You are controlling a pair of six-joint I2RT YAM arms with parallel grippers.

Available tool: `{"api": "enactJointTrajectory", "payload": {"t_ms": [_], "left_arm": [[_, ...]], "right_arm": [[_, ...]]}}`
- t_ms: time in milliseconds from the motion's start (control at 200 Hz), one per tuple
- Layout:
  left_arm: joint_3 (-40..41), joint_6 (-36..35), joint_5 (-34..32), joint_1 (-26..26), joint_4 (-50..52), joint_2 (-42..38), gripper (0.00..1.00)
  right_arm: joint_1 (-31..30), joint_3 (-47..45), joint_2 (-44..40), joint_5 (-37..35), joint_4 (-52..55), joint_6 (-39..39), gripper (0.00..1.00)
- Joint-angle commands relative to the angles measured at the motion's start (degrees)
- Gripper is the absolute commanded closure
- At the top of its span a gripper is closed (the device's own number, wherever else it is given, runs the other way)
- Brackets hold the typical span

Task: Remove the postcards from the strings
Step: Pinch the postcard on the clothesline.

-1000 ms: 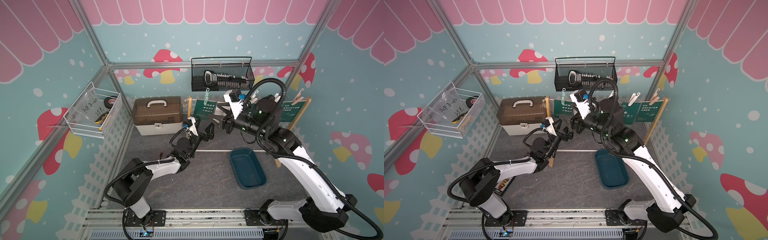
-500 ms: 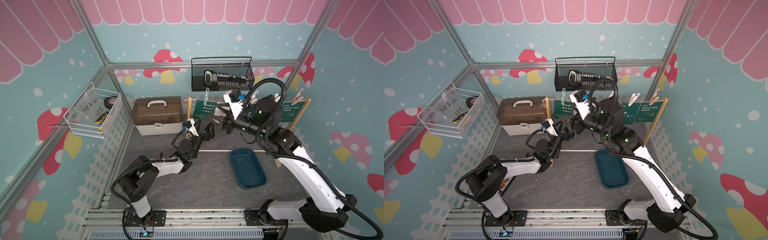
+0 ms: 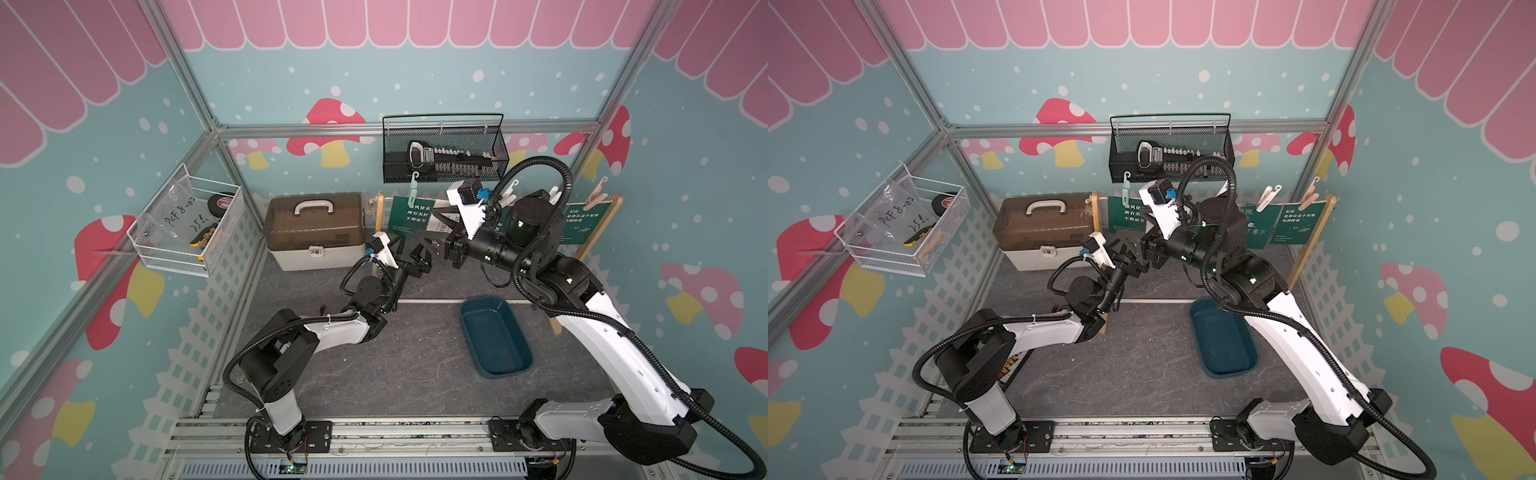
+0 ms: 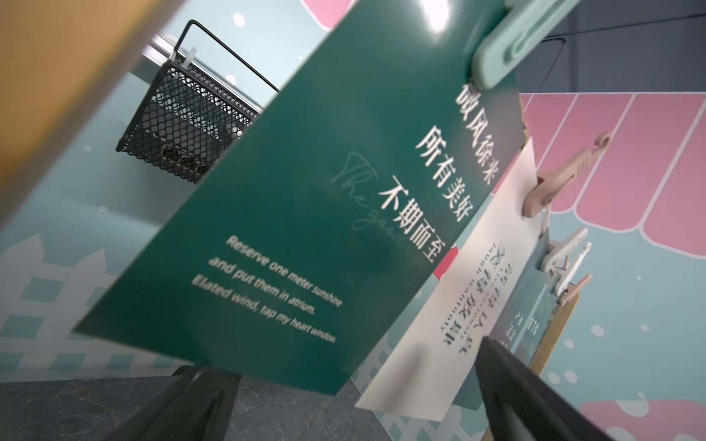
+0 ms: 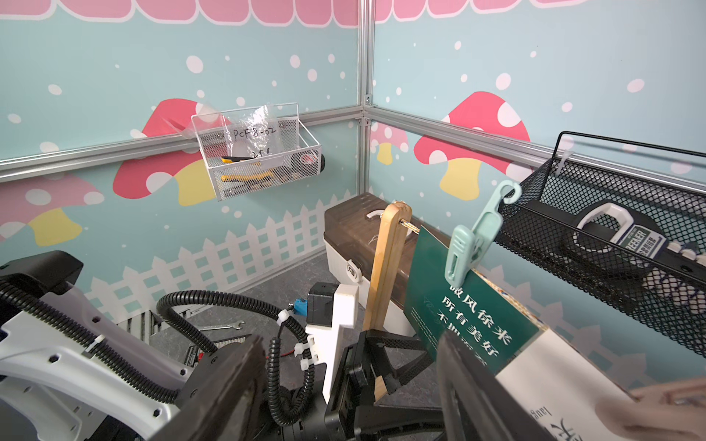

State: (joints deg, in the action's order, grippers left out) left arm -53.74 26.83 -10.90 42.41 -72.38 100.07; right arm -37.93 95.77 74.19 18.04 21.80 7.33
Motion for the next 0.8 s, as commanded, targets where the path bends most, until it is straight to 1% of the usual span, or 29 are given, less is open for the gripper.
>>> {"api": "enactJointTrajectory", "payload": {"t_ms": [0,85,185,395,595,796], "left_arm": [[1.22,0.44,2.18,0.04,-5.84,0.47,0.01],[2.78,-0.36,2.8,0.04,-8.86,0.34,0.01],[3.69,-1.72,3.96,0.04,-8.88,-0.65,0.01],[5.79,-2.31,5.44,0.12,-8.92,-2.11,0.01],[8.39,-4.79,5.88,0.05,-8.92,-6.11,0.02],[10.36,-5.36,6.83,-0.04,-8.92,-10.08,0.02]], "right_arm": [[-0.29,0.67,-0.47,0.59,-0.93,-0.26,0.29],[-0.23,0.65,-0.56,0.41,-0.82,-0.32,0.29],[-0.27,0.65,-0.8,0.5,-0.88,-0.25,0.29],[-0.21,0.65,-0.9,0.41,-0.85,-0.06,0.29],[-0.26,0.58,-1.07,0.37,-0.88,-0.03,0.29],[-0.21,0.59,-0.92,-0.19,-0.97,-0.21,0.29]]}}
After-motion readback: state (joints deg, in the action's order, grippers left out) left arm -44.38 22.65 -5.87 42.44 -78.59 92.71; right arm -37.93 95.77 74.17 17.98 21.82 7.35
